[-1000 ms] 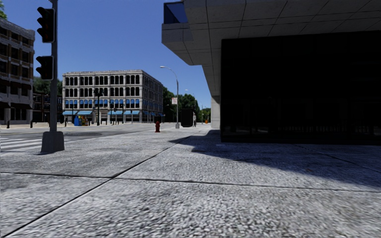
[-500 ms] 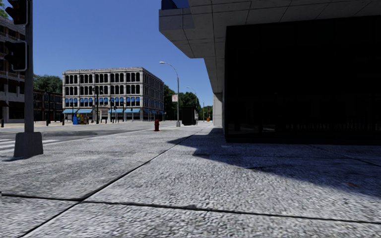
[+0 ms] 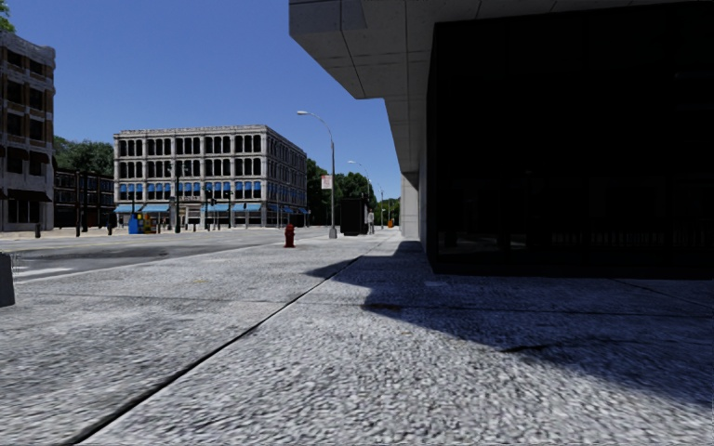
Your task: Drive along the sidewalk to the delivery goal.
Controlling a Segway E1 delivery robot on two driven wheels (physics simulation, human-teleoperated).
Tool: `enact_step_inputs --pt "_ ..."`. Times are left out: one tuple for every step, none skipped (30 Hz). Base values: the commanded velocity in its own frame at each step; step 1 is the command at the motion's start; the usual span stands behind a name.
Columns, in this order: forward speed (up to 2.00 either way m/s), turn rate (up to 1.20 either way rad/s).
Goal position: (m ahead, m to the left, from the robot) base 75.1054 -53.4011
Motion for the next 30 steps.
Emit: enact_step_inputs --pt "2.00 0.00" --pt "2.00 0.00" --pt "2.00 0.00" --pt "2.00 0.00" --pt "2.00 0.00" --pt "2.00 0.00" --pt "2.00 0.00" --pt "2.00 0.00" --pt "2.00 0.00" --pt "2.00 0.00" --pt "2.00 0.00" --pt "2.00 0.00" --pt "2.00 0.00" --pt "2.00 0.00" --pt "2.00 0.00" --pt "2.00 0.00" --pt "2.00 0.00" --pt "2.00 0.00" --pt "2.00 0.00" --pt "2.00 0.00" --pt "2.00 0.00" --pt "2.00 0.00" --pt "2.00 0.00" --pt "2.00 0.00" --pt "2.00 0.00" --pt "2.00 0.00" --pt "2.00 0.00" --pt "2.00 0.00" --pt "2.00 0.00" --pt "2.00 0.00"
